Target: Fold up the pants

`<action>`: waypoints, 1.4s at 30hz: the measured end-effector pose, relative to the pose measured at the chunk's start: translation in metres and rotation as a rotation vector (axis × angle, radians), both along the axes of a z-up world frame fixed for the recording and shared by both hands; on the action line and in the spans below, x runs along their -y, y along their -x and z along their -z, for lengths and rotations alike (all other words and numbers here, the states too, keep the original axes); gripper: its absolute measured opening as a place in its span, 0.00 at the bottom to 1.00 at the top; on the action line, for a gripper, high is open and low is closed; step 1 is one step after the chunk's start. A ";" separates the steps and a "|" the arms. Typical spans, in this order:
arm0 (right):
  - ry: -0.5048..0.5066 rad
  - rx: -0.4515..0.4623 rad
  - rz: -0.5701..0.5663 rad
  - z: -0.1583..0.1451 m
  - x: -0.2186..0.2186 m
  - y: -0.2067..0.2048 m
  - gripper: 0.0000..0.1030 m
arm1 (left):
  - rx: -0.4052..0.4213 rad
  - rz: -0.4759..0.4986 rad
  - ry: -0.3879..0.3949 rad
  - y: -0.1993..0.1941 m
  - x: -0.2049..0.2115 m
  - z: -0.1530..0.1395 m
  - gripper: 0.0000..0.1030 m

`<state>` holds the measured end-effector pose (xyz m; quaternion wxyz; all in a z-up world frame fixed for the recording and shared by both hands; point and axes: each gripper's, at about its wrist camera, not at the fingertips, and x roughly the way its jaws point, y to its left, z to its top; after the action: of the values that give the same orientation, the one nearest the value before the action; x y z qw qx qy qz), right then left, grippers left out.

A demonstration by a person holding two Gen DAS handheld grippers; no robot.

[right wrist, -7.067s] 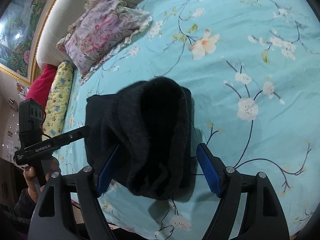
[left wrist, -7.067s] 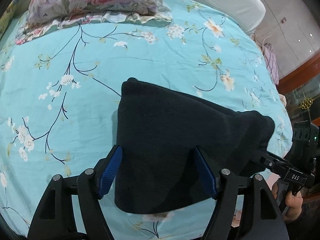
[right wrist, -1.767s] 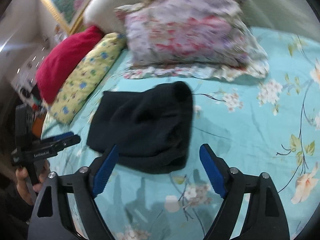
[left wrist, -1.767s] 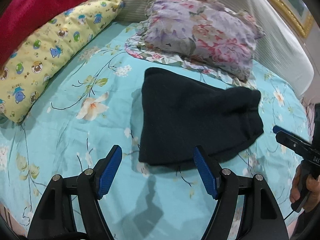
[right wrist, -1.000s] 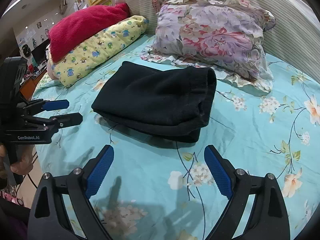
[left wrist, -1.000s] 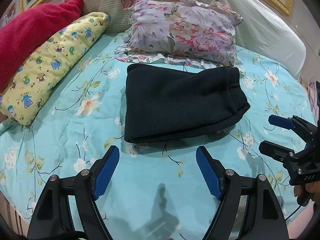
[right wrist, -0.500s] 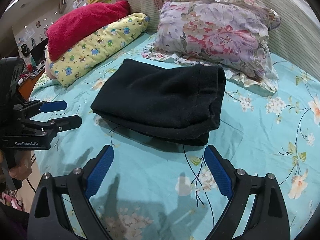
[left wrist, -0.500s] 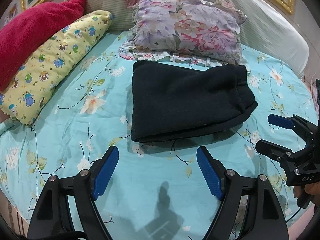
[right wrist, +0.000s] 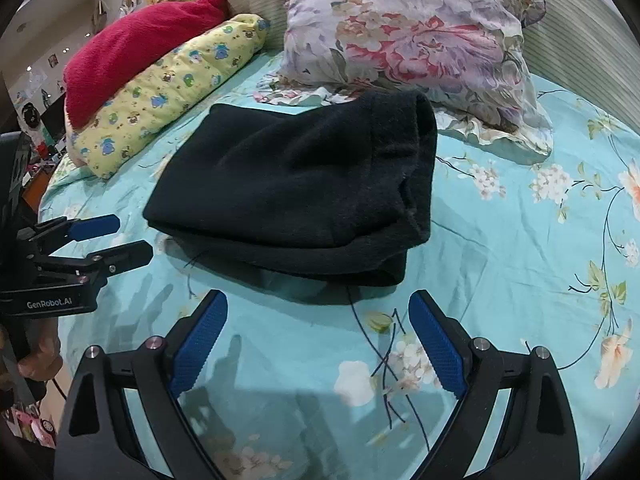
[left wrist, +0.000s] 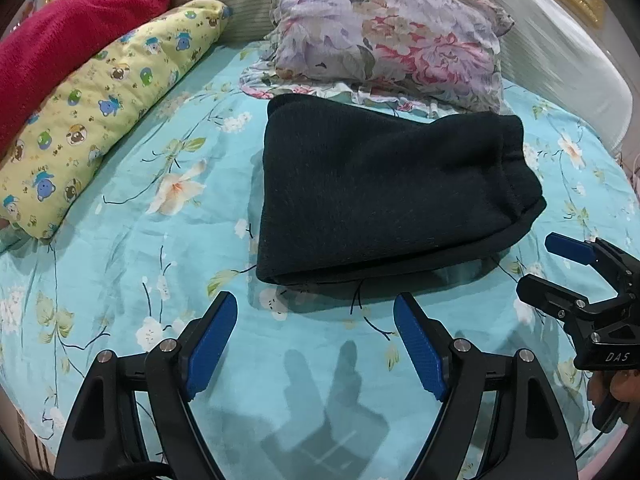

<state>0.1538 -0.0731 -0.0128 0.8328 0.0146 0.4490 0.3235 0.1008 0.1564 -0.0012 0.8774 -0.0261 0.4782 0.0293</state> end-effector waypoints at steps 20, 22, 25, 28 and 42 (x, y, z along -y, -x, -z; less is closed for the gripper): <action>0.012 -0.028 -0.008 0.013 -0.005 -0.013 0.90 | -0.034 -0.003 0.006 -0.016 0.003 0.015 0.79; 0.012 -0.027 -0.009 0.013 -0.006 -0.013 0.90 | -0.037 -0.005 0.005 -0.017 0.003 0.016 0.79; 0.013 -0.027 -0.011 0.014 -0.007 -0.014 0.90 | -0.043 -0.005 0.009 -0.018 0.002 0.017 0.79; 0.011 -0.028 -0.011 0.014 -0.009 -0.014 0.90 | -0.041 -0.007 0.009 -0.019 0.001 0.018 0.79; 0.012 -0.020 -0.016 0.013 -0.012 -0.012 0.90 | -0.041 -0.023 0.014 -0.017 -0.002 0.019 0.79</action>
<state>0.1660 -0.0606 -0.0257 0.8256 0.0090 0.4595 0.3273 0.1182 0.1583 -0.0206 0.8667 -0.0371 0.4960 0.0366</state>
